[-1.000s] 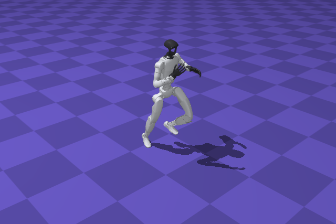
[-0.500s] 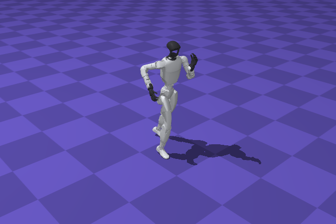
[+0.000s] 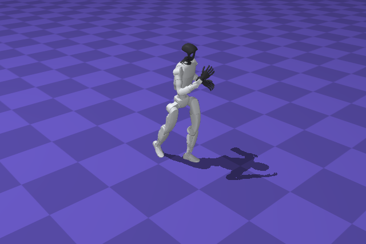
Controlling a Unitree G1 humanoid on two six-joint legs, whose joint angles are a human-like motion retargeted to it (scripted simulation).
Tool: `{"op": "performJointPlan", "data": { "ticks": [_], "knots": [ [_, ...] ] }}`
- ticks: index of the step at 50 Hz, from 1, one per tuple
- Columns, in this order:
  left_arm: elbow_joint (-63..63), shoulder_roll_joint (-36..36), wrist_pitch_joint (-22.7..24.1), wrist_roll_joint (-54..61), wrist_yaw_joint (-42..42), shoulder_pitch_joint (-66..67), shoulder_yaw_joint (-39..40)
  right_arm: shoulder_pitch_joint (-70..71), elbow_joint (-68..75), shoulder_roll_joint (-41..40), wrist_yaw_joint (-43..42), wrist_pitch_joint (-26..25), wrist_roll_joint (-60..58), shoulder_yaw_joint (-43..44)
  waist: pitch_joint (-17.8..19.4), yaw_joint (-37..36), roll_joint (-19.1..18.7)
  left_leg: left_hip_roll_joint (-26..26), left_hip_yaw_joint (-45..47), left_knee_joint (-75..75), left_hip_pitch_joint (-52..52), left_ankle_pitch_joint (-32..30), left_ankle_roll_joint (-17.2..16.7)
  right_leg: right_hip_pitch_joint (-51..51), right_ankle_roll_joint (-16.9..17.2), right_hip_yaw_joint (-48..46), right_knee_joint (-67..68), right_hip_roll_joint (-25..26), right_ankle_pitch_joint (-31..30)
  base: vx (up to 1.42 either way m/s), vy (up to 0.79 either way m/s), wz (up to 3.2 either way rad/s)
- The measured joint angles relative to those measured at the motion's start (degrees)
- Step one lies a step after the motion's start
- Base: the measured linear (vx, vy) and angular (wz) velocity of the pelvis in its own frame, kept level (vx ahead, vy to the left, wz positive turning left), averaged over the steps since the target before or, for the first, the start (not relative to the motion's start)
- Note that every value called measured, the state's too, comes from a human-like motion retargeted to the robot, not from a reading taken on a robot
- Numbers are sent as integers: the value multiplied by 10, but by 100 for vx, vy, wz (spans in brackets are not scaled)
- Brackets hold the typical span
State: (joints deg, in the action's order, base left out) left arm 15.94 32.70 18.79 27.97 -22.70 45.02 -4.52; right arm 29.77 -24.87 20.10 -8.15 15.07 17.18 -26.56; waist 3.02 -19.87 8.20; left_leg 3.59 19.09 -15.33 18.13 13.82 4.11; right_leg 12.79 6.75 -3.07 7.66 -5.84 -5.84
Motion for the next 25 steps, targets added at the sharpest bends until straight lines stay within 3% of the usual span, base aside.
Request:
{"op": "performJointPlan", "data": {
  "ticks": [3,5,7,10,12,13,15,17,21,23,25],
  "knots": [
    [-10,-47,2,-46,24,-31,-20,-18,-47,6,52,13,5,-21,14,29,-94,-49,5,120,-66,-50,-97,71,-34,-36,80,73,13,133,2,8],
    [-18,-61,4,-140,19,-80,-20,-64,-62,11,62,20,18,-25,24,55,-140,-83,2,117,-90,-57,-117,59,-63,-116,233,79,60,120,0,62],
    [-33,-71,1,-220,-35,-168,-17,-115,-54,9,48,25,34,-23,41,78,-139,-79,-6,67,-105,14,-68,-4,-88,-168,454,18,128,108,-1,61],
    [-93,-99,-22,-233,-142,-379,-46,-195,9,2,-5,24,22,1,67,119,-62,-16,-28,-97,-65,192,72,-167,-78,-105,758,-72,226,97,-8,90],
    [-116,-100,-27,-206,-179,-531,-60,-275,76,7,-31,15,-12,45,79,161,-34,-2,-52,-201,-37,258,99,-265,-62,-61,856,-68,278,98,-17,142],
    [-115,-92,-20,-196,-181,-604,-58,-321,103,15,-32,14,-20,75,82,184,-31,-4,-63,-223,-36,275,91,-309,-61,-54,877,-70,301,103,-17,138],
    [-80,-73,-13,-187,-169,-720,-34,-428,115,57,-25,22,-3,144,75,238,-44,-13,-86,-199,-65,277,61,-381,-68,-57,865,-79,330,109,-17,125],
    [-22,-54,-2,-217,-162,-789,-2,-547,87,145,2,38,35,219,50,311,-83,-35,-117,-116,-114,225,29,-426,-60,-67,770,-64,314,115,-21,117],
    [88,-18,25,-251,-166,-845,-13,-747,68,299,71,40,84,334,1,431,-164,-97,-163,35,-191,1,-34,-436,-28,-49,407,12,166,118,-36,75],
    [144,5,47,-210,-109,-861,-50,-820,77,323,117,23,93,381,-9,456,-165,-99,-169,88,-236,-103,-57,-396,-15,-9,197,22,89,123,-49,30],
    [202,29,62,-173,-27,-870,-89,-863,85,313,155,2,92,411,1,465,-132,-81,-154,107,-298,-130,-57,-344,5,36,56,7,73,125,-52,11]
  ]
}}
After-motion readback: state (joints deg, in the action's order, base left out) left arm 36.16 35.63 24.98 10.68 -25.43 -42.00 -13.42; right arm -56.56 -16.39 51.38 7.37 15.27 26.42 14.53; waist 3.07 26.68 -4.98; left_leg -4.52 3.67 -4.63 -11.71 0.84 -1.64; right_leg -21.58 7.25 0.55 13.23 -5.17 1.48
